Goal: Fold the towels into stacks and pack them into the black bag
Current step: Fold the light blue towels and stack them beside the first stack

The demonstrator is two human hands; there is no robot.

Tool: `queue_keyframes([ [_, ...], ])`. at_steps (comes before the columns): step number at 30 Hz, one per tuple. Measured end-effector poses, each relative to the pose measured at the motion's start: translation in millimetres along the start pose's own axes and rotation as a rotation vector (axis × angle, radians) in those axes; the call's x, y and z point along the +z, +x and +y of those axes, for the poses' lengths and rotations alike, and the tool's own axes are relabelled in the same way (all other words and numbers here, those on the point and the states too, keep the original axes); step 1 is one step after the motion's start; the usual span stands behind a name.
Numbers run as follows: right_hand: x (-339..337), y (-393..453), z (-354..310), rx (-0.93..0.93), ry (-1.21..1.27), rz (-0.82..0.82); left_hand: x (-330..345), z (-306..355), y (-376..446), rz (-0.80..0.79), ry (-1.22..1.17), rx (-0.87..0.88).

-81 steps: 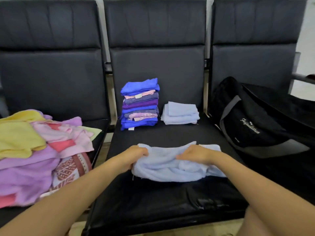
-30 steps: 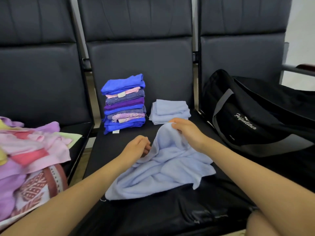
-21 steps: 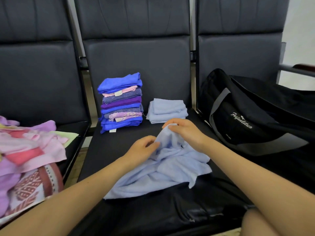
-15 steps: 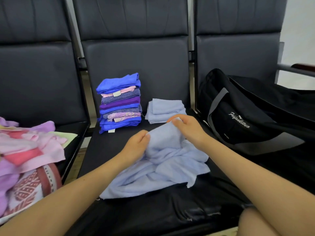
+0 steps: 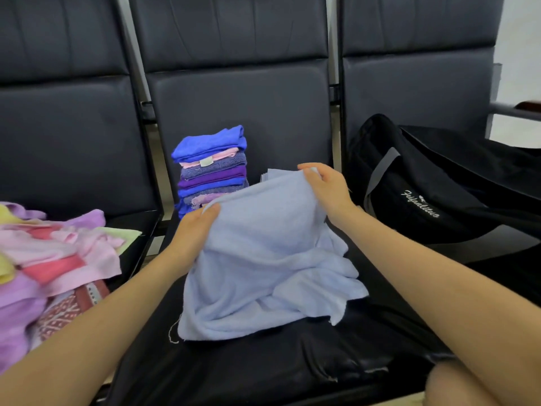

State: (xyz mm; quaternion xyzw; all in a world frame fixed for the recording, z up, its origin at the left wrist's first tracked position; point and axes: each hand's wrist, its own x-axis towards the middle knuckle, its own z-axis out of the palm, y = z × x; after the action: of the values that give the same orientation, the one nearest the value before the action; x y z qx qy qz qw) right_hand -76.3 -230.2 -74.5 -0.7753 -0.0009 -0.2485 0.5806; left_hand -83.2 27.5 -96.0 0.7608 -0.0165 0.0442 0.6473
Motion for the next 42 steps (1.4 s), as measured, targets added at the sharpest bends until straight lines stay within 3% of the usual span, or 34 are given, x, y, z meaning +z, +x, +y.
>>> queue_keyframes([
  [3,31.0,10.1,17.2,0.172,-0.098,-0.147,-12.3,-21.5,-1.2,0.140,0.037,-0.167],
  [5,41.0,-1.3,40.2,0.204,-0.260,-0.339,-24.9,-41.7,-1.0,0.120,0.374,-0.207],
  [7,39.2,-16.8,58.0,0.186,-0.533,-0.491,-34.6,-53.8,-1.9,0.058,0.762,-0.146],
  [10,27.5,-35.8,65.7,0.157,-0.694,-0.571,-28.9,-53.1,0.5,0.070,1.068,0.060],
  [12,20.3,-46.3,62.8,0.173,-0.742,-0.622,-14.6,-51.1,3.9,0.047,1.149,0.161],
  [15,10.3,-54.7,57.3,0.193,-0.762,-0.683,10.2,-52.5,15.3,-0.086,1.109,0.153],
  [18,1.2,-57.7,54.9,0.239,-0.617,-0.725,29.1,-55.1,29.5,-0.170,1.174,0.100],
  [21,-1.0,-60.8,58.6,0.214,-0.554,-0.736,43.9,-57.8,38.2,-0.183,1.314,0.185],
  [24,7.2,-58.5,64.7,0.175,-0.510,-0.670,55.8,-67.3,42.7,-0.202,1.226,0.294],
  [27,14.1,-53.6,67.4,0.244,-0.284,-0.580,58.8,-82.5,43.7,-0.195,1.143,0.413],
  [29,12.7,-48.8,66.0,0.214,-0.246,-0.529,56.0,-84.0,45.5,-0.238,1.145,0.416],
  [30,11.4,-45.5,65.2,0.188,-0.254,-0.509,55.1,-81.8,48.2,-0.244,1.016,0.375],
  [33,4.6,-33.6,63.4,0.206,-0.315,-0.533,47.5,-63.3,62.9,-0.090,0.157,0.013],
  [35,-0.5,-25.9,63.5,0.297,-0.388,-0.605,37.1,-52.4,72.6,0.013,-0.115,-0.135],
  [38,-5.7,-14.9,60.9,0.322,-0.420,-0.614,23.9,-47.9,79.0,0.107,-0.156,-0.193],
  [42,-3.1,14.7,60.0,0.211,-0.294,-0.311,17.5,-53.2,87.1,0.242,-0.017,-0.133],
])
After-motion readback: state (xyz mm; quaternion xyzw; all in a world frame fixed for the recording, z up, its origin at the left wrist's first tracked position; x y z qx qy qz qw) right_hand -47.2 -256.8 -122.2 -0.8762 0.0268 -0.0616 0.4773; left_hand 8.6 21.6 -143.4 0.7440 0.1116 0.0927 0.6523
